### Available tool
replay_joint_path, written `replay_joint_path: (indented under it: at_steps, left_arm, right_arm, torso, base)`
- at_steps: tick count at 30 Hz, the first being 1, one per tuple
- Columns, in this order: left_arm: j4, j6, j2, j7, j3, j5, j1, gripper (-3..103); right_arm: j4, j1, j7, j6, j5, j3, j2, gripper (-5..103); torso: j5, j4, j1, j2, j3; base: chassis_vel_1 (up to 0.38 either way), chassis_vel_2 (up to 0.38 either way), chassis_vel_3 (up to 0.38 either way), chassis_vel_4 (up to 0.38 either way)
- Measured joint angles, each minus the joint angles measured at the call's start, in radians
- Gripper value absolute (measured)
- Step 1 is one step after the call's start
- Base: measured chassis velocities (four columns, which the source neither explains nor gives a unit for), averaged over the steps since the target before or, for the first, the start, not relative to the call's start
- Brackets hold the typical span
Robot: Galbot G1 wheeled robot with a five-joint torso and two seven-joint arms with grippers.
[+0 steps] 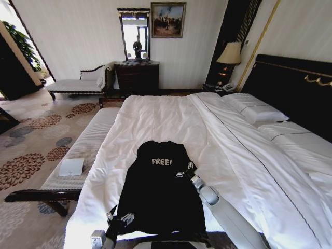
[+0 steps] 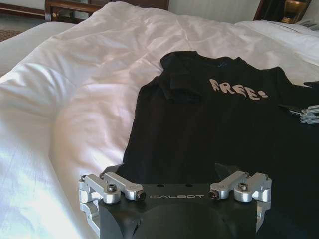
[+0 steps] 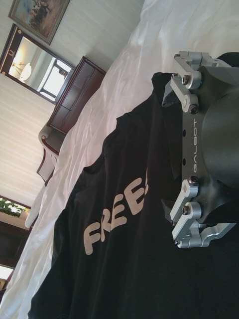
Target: Fold the clothes on the bed.
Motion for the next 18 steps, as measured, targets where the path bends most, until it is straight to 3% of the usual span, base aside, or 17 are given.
replay_joint_path:
  at_steps: [18]
  left_arm:
    - [-0.018, 0.008, -0.005, -0.017, -0.017, -0.038, -0.003, 100]
  right_arm:
    - [-0.087, 0.043, -0.001, 0.014, -0.021, -0.024, 0.015, 103]
  torso:
    - [-0.0001, 0.0001, 0.0, 0.0, 0.0]
  base:
    - [0.0, 0.0, 0.0, 0.0]
